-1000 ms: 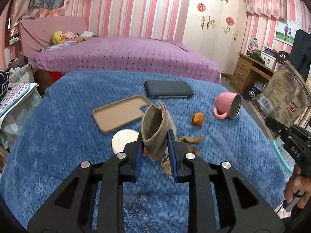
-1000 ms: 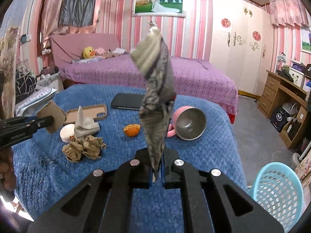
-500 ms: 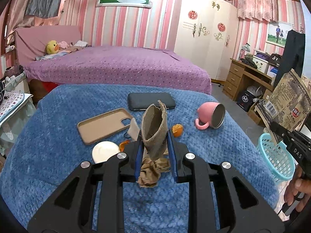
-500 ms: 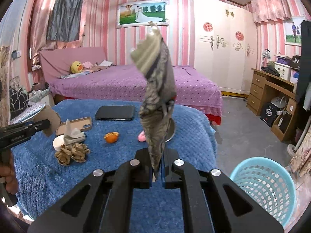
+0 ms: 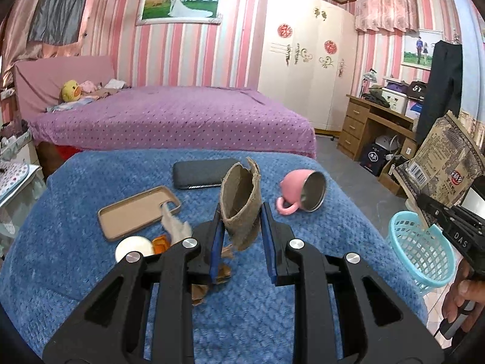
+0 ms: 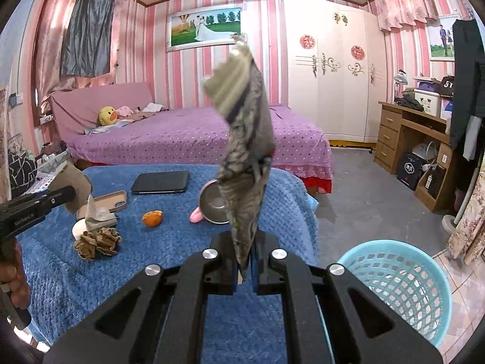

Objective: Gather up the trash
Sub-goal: 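Carry the snack bag into the wastebasket and open the right tool while the left tool carries the cup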

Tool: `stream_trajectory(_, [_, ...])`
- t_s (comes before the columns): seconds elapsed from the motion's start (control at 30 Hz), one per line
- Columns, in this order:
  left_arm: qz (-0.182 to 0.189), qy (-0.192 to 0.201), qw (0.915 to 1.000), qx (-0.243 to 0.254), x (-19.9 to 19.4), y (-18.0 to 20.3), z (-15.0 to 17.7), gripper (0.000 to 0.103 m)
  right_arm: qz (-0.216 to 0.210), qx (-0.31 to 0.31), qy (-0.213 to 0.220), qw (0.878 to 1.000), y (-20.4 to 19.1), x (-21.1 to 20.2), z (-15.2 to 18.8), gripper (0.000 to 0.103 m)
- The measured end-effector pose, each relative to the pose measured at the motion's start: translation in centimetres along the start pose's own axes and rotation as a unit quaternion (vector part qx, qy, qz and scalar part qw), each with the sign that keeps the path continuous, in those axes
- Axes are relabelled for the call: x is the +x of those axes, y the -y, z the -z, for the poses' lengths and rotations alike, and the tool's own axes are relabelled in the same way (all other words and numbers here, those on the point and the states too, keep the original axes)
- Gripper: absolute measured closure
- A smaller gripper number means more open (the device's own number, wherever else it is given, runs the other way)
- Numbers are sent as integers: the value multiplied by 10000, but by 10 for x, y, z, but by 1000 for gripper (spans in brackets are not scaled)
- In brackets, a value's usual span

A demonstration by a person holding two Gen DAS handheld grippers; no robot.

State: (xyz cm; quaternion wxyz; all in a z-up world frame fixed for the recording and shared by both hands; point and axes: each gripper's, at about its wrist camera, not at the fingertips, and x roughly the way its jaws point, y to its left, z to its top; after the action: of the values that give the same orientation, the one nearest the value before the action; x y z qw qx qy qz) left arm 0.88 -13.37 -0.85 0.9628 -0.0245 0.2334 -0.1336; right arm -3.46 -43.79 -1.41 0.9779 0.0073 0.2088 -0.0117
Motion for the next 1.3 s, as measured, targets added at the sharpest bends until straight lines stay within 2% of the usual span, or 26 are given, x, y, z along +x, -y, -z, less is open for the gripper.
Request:
stream_trajectory(0.3, [280,40,9996,96,6,37,-1,81,286,125,9,9995,36,-10,5,97])
stream_trajectory(0.5, [453,3,9984,327,9,63,3,81,587,200,-10,9981,64,-13,9,97])
stream_trajectory(0.8, [619,-29,9976,323,13,76,6,80,835,413,-56,9956,105,-21,17,97])
stream_trajectory(1.0, [717,-58,9967,367,18,93,7,79,1107,431,-170,9928,118,-20,20,97])
stream_trajectory(1.3, [882,-108,9949,487,24,111,8,78,1142,797,-127,9902,140,-26,18,97])
